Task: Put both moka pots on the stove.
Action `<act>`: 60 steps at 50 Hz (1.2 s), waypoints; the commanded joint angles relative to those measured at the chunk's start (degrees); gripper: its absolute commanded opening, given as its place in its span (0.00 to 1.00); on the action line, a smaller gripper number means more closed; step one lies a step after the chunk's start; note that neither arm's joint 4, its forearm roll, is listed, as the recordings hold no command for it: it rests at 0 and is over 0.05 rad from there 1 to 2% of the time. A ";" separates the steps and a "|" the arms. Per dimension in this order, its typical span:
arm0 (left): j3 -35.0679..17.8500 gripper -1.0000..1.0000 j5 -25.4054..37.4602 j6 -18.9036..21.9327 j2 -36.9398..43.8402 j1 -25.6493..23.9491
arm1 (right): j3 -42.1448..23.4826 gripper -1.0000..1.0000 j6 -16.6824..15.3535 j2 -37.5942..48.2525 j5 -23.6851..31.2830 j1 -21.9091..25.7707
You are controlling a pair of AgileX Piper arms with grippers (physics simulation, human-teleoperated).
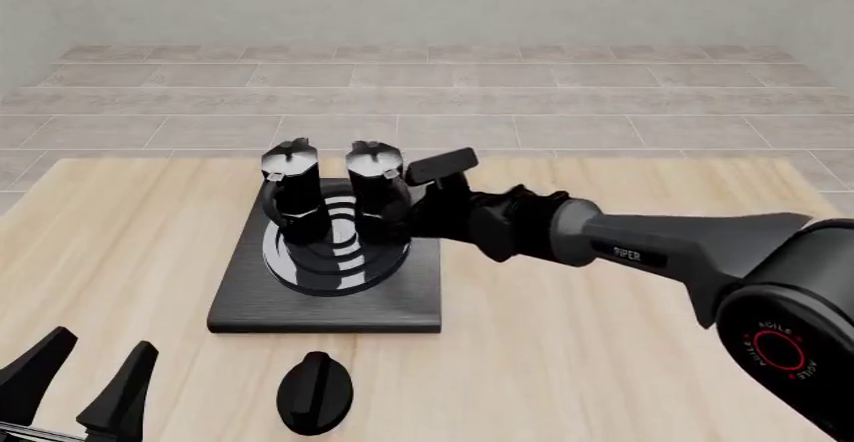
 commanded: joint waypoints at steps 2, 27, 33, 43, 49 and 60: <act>0.00 1.00 -0.12 -0.09 0.02 0.18 | 5.32 1.00 -0.35 -4.18 -1.17 -0.45; 0.00 1.00 -0.15 -0.09 0.02 0.17 | 21.55 1.00 -1.07 -19.25 -3.77 -0.08; 0.00 1.00 -0.12 -0.11 0.02 0.18 | 24.88 1.00 -0.76 -22.41 -4.29 0.23; 0.00 1.00 -0.11 -0.09 0.02 0.18 | 31.64 1.00 -1.14 -31.07 -3.75 -0.37; 0.00 1.00 -0.13 -0.09 0.02 0.18 | 35.29 1.00 -1.30 -35.83 -3.28 -0.92; 0.00 1.00 -0.13 -0.09 0.02 0.18 | 41.19 1.00 -0.94 -43.62 -2.64 -1.95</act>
